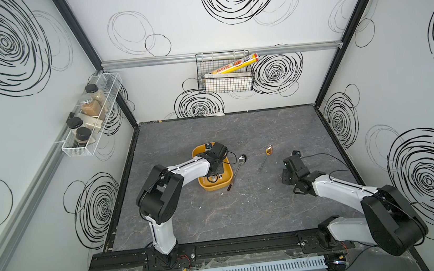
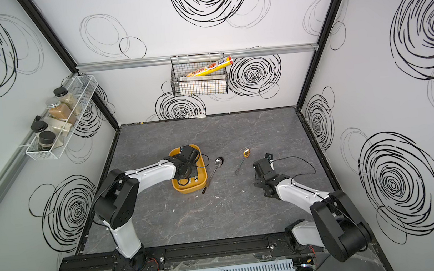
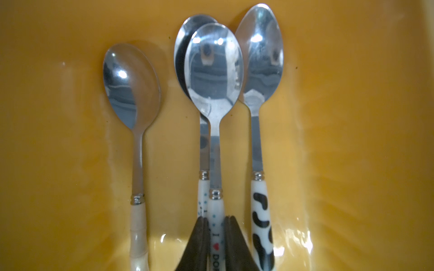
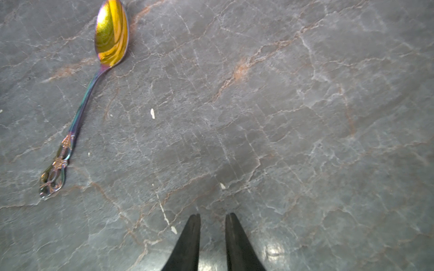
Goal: Put the spoon into the storage box
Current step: Place the spoon in the storage box, then pick up the spoon from the center of the board.
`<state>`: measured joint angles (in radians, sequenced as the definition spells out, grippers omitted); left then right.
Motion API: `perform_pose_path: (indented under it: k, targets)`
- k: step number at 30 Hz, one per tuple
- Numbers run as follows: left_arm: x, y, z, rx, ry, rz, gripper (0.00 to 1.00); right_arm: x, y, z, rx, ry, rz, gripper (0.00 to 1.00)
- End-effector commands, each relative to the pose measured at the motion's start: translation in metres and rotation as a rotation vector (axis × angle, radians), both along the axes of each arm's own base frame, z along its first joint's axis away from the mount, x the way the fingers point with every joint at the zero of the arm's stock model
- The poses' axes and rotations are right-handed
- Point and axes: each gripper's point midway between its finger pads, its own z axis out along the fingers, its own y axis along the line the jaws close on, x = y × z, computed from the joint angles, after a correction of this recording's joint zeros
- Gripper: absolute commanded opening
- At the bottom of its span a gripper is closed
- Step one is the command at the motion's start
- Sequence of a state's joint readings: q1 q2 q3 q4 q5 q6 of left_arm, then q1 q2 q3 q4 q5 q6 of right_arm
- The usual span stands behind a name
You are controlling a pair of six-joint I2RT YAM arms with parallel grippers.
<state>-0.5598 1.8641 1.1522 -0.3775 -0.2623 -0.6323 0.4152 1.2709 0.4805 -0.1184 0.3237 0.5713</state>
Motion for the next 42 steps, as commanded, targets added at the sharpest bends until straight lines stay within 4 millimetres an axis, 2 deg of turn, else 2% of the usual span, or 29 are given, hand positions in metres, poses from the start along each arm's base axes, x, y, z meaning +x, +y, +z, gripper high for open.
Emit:
perform_pose_path:
  k: [1,11,18,22,23,27,30,33,37,42]
  targets:
    - [0.009,-0.005,-0.005,-0.021,-0.009,-0.001,0.06,0.002,0.001,-0.001,-0.001,-0.003,0.005,0.24]
    - [0.011,-0.009,-0.003,-0.032,-0.008,-0.01,0.27,0.002,0.001,-0.001,0.0,-0.003,0.007,0.25]
    - [0.011,-0.009,0.011,-0.042,-0.026,-0.01,0.32,0.002,0.001,-0.001,-0.002,-0.004,0.007,0.25]
    - [0.013,-0.016,0.045,-0.076,-0.078,-0.022,0.36,0.002,0.001,-0.001,-0.002,-0.005,0.005,0.25]
    - [0.013,-0.017,0.058,-0.082,-0.099,-0.026,0.37,0.002,0.001,-0.001,-0.001,-0.004,0.006,0.25]
    - [0.009,-0.016,0.117,-0.107,-0.19,-0.035,0.5,0.003,0.0,-0.001,-0.008,-0.005,0.003,0.28]
    - [-0.003,-0.003,0.155,-0.121,-0.259,-0.035,0.56,0.002,0.001,0.001,0.0,0.0,0.008,0.29]
    - [-0.022,0.015,0.177,-0.148,-0.311,-0.042,0.57,0.005,0.008,0.006,0.015,-0.004,0.043,0.31]
    - [-0.055,0.041,0.179,-0.17,-0.34,-0.047,0.6,0.01,0.023,0.014,0.077,0.007,0.078,0.32]
    - [-0.091,0.06,0.157,-0.186,-0.3,-0.063,0.61,0.028,0.048,0.008,0.149,0.075,0.093,0.32]
